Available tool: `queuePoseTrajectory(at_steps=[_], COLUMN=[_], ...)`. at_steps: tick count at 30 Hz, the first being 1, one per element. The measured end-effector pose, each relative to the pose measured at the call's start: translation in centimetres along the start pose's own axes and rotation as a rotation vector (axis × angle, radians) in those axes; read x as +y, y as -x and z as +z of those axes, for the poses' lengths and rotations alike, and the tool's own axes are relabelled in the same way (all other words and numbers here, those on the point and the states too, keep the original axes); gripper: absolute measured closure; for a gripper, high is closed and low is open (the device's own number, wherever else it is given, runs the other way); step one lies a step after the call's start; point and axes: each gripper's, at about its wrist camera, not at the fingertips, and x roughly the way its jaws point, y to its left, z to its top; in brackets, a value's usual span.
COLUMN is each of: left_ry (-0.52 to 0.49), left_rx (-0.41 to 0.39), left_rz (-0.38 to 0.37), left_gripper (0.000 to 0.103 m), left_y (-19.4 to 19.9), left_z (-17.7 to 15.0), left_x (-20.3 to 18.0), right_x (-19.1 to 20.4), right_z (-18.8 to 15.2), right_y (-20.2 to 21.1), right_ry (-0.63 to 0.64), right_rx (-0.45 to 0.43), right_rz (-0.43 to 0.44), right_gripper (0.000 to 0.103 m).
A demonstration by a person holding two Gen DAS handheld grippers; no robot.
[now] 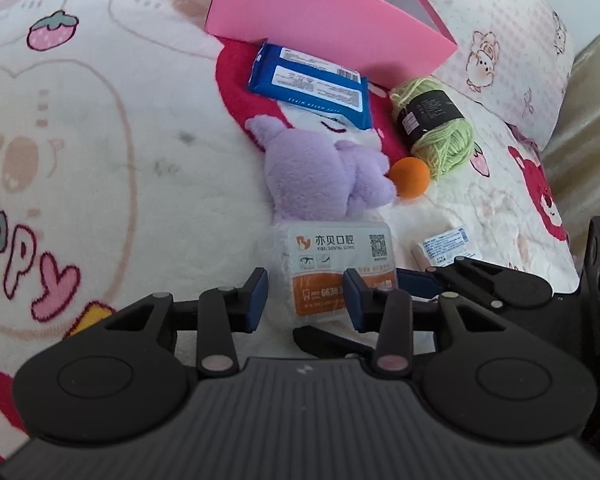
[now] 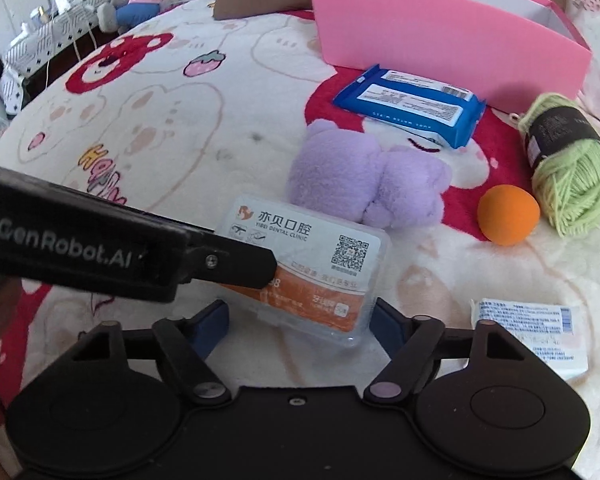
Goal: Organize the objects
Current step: 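Close the left gripper on the white-orange dental box and lift it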
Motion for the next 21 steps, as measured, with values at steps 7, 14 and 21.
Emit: queuePoseTrajectory(at_steps=[7,14,21], left_ry=[0.019,0.012,-0.017], left_rx=[0.008,0.010,-0.005], left_rz=[-0.009,0.005,0.011], left_gripper=[0.064,0.063,0.063], left_y=[1.0,1.9,3.6], left_z=[0.4,1.1,1.8], left_x=[-0.2,-1.3,-2.5], right_x=[0.9,1.4,1.7], right_z=[0.2,0.8,1.6], right_y=[1.2,2.3,4.2], right_ry=[0.075,0.124,0.227], right_rx=[-0.025,-0.051,-0.085], right_rz=[-0.036,-0.065,-0.072], right_gripper=[0.025,0.025,0.025])
